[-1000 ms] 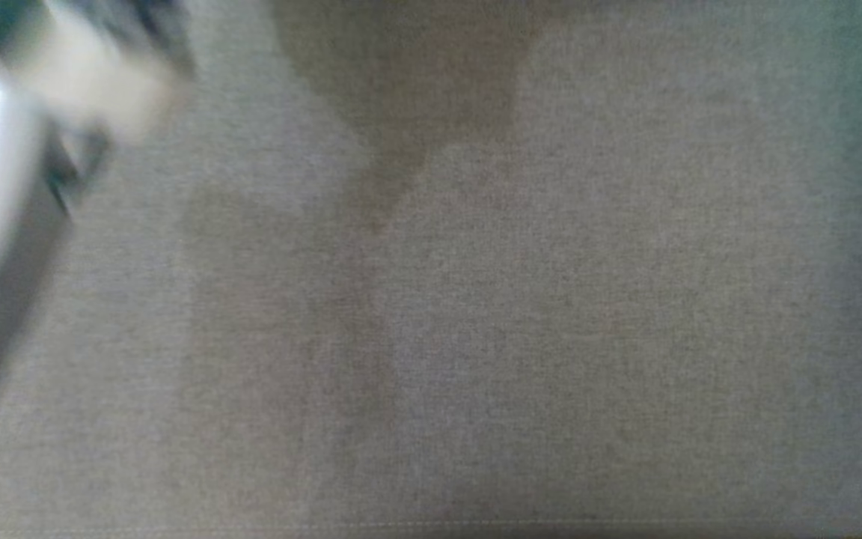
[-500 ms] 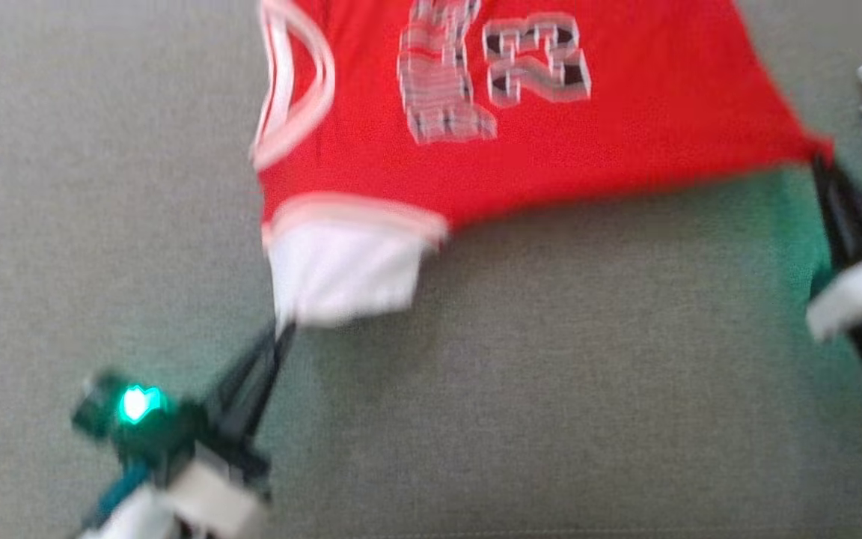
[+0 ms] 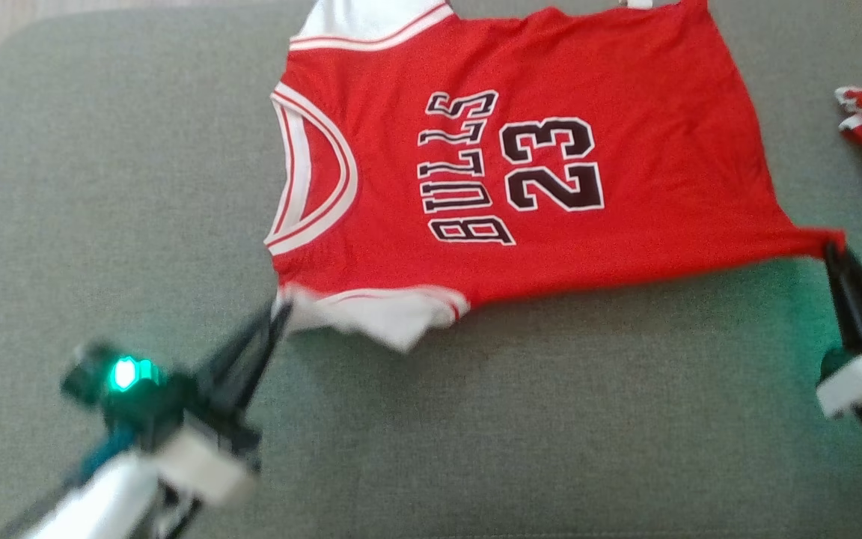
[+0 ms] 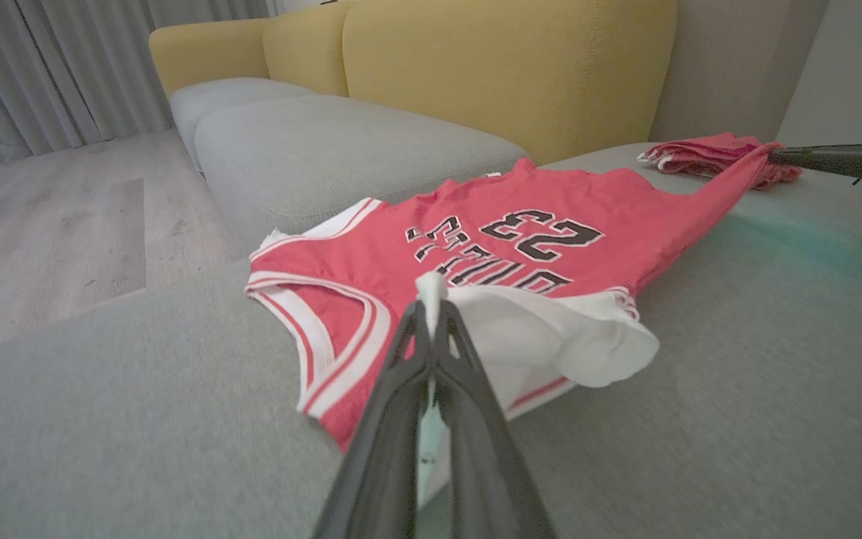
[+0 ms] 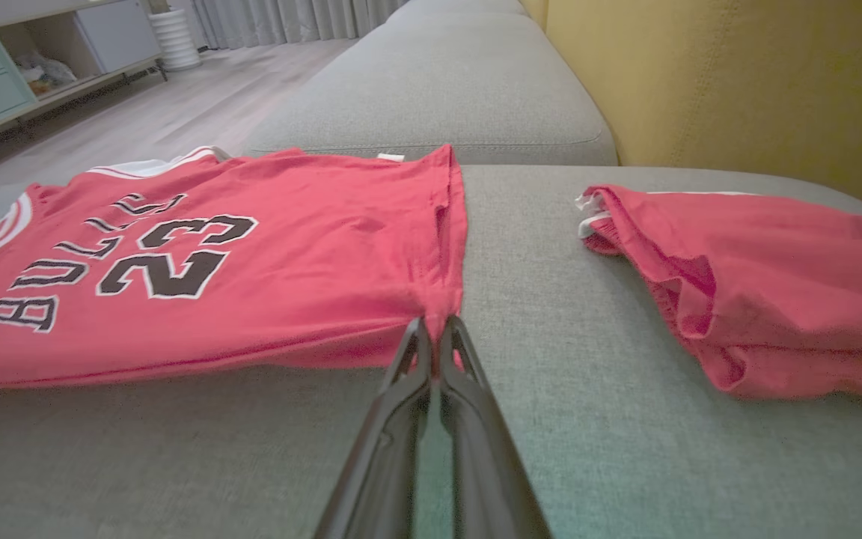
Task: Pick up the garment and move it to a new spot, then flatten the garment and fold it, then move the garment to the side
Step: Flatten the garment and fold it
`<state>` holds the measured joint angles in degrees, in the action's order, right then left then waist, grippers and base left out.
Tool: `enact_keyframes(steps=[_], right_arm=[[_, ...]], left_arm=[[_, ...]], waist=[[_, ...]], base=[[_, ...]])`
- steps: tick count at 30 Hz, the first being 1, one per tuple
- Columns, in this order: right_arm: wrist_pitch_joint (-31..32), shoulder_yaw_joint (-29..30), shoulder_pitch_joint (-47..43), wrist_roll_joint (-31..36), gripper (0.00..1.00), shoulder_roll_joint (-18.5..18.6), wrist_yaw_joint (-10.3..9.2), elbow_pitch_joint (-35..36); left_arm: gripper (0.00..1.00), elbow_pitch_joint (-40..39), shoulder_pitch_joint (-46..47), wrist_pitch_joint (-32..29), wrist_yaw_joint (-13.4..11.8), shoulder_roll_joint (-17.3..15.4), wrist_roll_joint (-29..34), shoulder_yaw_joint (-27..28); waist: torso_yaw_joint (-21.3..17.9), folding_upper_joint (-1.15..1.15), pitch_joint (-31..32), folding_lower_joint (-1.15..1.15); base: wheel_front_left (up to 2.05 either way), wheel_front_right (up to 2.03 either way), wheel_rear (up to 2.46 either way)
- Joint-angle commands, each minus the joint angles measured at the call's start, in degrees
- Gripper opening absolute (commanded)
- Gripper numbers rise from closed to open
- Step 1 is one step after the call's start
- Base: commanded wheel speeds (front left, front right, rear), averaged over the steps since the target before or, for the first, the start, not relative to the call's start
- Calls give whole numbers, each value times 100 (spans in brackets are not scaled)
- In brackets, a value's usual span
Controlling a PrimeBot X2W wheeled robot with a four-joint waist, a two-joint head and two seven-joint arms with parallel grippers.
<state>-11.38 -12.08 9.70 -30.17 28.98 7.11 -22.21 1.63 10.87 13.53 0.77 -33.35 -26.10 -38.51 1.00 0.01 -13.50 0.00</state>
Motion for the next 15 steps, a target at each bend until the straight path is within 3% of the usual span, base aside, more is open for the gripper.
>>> enact_keyframes(steps=[1,7,15], right_arm=[[115,34,319,6,0,152,37,139],[384,-99,1246,53,0,138,37,-102],[465,-465,2336,92,0,136,37,-625]], left_arm=[[0,0,712,-90,104,-58,39,326],[0,705,1990,-204,412,136,189,296],[0,1494,3183,-79,547,302,389,282]], waist=[[-13,-1,-151,0],[-85,-1,-559,0],[-102,-1,-959,0]], base=[[0,0,0],[0,0,0],[0,0,0]])
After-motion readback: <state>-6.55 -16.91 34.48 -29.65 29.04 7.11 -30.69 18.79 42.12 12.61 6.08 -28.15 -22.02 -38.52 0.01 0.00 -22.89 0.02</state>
